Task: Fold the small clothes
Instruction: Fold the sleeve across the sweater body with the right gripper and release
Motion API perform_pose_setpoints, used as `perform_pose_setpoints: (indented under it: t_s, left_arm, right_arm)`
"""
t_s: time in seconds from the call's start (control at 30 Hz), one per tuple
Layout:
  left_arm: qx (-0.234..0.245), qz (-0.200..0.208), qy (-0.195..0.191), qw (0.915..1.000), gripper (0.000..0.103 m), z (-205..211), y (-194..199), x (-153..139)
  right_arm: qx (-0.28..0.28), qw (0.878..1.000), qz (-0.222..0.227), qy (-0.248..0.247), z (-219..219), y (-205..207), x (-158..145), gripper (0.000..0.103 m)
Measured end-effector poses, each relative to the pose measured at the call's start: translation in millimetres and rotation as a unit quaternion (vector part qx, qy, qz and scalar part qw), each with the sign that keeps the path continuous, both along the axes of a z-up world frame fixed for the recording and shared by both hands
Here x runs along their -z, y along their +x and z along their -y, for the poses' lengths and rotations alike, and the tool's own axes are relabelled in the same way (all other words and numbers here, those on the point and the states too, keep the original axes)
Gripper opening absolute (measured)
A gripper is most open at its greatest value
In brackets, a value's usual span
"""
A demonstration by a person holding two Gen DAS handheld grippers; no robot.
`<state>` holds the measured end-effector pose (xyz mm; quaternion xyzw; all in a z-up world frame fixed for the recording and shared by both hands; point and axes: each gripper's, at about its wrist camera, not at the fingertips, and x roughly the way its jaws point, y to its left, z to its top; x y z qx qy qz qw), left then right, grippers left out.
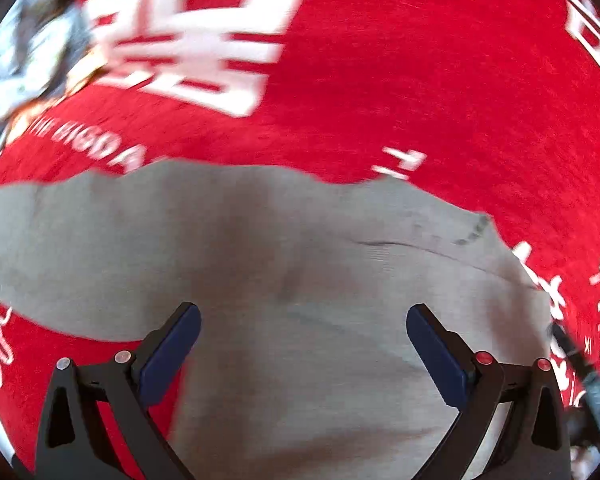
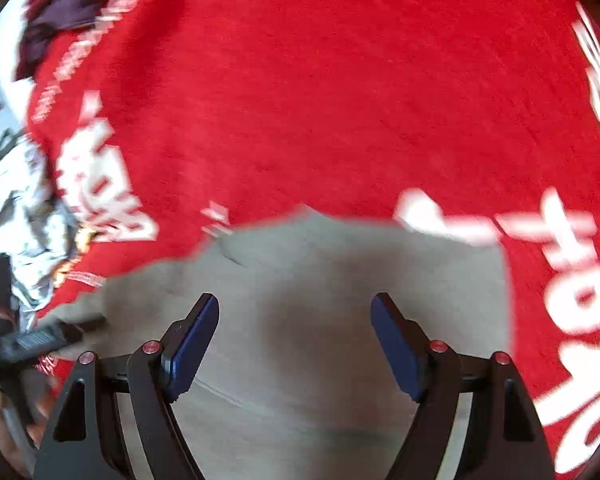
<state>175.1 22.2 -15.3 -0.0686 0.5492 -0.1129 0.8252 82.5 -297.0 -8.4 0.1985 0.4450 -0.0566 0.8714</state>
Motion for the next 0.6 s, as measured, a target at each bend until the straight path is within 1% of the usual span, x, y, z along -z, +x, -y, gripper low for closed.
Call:
perform_pose_setpoints:
  t_s: [0.03, 0.07, 0.1, 0.13, 0.17, 0.2, 0.23, 0.3, 0.33, 0.37, 0.4, 0.43, 0.47, 0.5, 0.53, 0.57, 0.6]
  left_arm:
    - [0.014, 0.004, 0.004, 0.9999, 0.103, 14.5, 0.5, 0.0]
    - [0.03, 0.004, 0.009, 0.9995, 0.103, 30.1, 1.5, 2.0]
    - [0.045, -0.004, 0.012, 0.9989, 0.103, 45.6, 2.6, 7.0]
    - [0.055, -0.012, 0.019, 0.9982, 0.103, 58.4, 3.9, 12.6]
    - [0.067, -0.021, 0.029, 0.9971, 0.103, 70.9, 4.8, 19.5]
    - [0.076, -0.026, 0.044, 0.9958, 0.103, 81.8, 4.2, 25.5]
    - [0.08, -0.024, 0.054, 0.9951, 0.103, 88.9, 3.4, 28.2]
    - [0.088, -0.012, 0.052, 0.9947, 0.103, 101.1, 2.3, 27.3]
    - [0.094, -0.004, 0.053, 0.9942, 0.103, 107.2, 2.3, 26.8]
    - [0.101, 0.0, 0.055, 0.9934, 0.103, 112.5, 3.0, 28.4]
    - [0.115, -0.006, 0.059, 0.9916, 0.103, 120.1, 5.8, 34.7]
    - [0.126, -0.019, 0.069, 0.9895, 0.103, 126.8, 9.9, 44.4]
    - [0.127, -0.037, 0.092, 0.9868, 0.103, 131.6, 16.6, 59.2]
    - [0.126, -0.036, 0.079, 0.9882, 0.103, 128.8, 20.2, 62.9]
    - [0.121, -0.026, 0.069, 0.9899, 0.103, 126.2, 26.5, 62.1]
    - [0.119, -0.03, 0.076, 0.9895, 0.103, 126.2, 34.7, 63.0]
    - [0.117, -0.035, 0.077, 0.9896, 0.103, 125.8, 40.8, 62.8]
  right_arm:
    - [0.014, 0.999, -0.032, 0.031, 20.0, -9.9, 17.2, 0.081]
    - [0.021, 0.997, -0.048, 0.052, 32.1, -19.6, 29.2, 0.08]
    - [0.014, 0.998, -0.025, 0.059, 37.2, -29.8, 27.4, 0.076]
    - [0.009, 0.998, -0.016, 0.057, 38.7, -35.9, 23.9, 0.076]
    - [0.008, 0.998, -0.022, 0.05, 40.5, -41.5, 19.1, 0.076]
    - [0.007, 0.999, -0.018, 0.044, 40.5, -44.4, 13.9, 0.076]
    - [0.003, 1.0, -0.006, 0.028, 40.2, -46.9, 6.6, 0.077]
    - [-0.006, 1.0, 0.002, -0.02, 37.3, -43.5, -2.5, 0.077]
    - [-0.016, 0.999, 0.005, -0.051, 32.6, -34.1, -5.8, 0.077]
    - [-0.027, 0.998, 0.007, -0.063, 30.5, -26.1, -7.1, 0.077]
    - [-0.037, 0.997, 0.006, -0.066, 28.5, -17.2, -7.1, 0.077]
    - [-0.054, 0.996, 0.0, -0.066, 27.4, -4.0, -1.6, 0.078]
    - [-0.065, 0.996, -0.013, -0.065, 27.6, 6.5, 5.1, 0.079]
    - [-0.071, 0.995, -0.033, -0.069, 29.9, 17.5, 15.5, 0.079]
    - [-0.067, 0.992, -0.066, -0.085, 33.2, 32.0, 29.8, 0.078]
    - [-0.056, 0.989, -0.082, -0.108, 40.6, 42.8, 39.9, 0.078]
    - [-0.048, 0.989, -0.069, -0.123, 46.8, 50.4, 39.1, 0.078]
